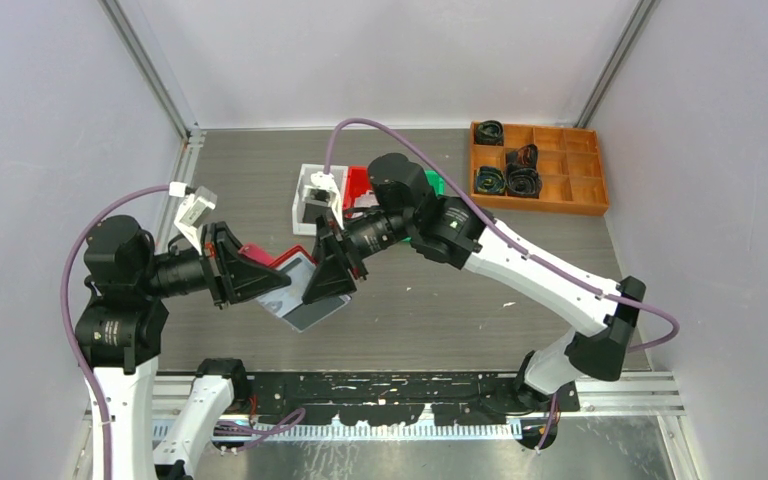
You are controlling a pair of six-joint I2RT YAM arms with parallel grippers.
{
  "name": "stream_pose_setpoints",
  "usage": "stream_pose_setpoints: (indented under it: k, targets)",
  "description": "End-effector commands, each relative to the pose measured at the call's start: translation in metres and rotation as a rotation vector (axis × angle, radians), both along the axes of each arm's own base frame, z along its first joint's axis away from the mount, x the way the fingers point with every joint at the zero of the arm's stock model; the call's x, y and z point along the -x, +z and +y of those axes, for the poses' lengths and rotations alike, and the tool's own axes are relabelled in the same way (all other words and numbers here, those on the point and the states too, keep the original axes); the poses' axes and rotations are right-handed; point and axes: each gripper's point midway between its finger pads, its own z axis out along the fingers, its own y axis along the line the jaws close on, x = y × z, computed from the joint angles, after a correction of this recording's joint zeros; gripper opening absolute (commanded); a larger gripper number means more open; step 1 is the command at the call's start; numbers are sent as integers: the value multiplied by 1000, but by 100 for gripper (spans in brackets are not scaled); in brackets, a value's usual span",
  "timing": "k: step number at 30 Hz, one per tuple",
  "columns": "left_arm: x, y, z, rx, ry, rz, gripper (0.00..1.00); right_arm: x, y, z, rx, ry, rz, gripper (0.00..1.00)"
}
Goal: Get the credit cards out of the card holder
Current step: Remove the credit card from the card holder.
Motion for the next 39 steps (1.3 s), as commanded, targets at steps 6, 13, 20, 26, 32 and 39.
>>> stream_pose_setpoints:
  k: [6, 13, 20, 26, 32, 39]
  targets:
    - [2, 10, 1, -7, 8, -59, 23, -26, 23, 23, -78, -153, -22, 1]
    - [-7, 7, 2, 25, 76, 37, 38, -70, 70, 1, -409, -401, 121, 1]
    - [-11, 15, -1, 118, 96, 103, 34, -81, 92, -23, -664, -484, 292, 1]
    - [-18, 11, 0, 143, 136, 144, 16, -79, 83, -21, -703, -507, 351, 1]
    - [-14, 9, 1, 92, 115, 63, 0, -63, 62, -9, -559, -432, 262, 40]
    - [12, -4, 0, -15, -38, -28, 0, -41, 49, -11, -268, -217, 10, 60]
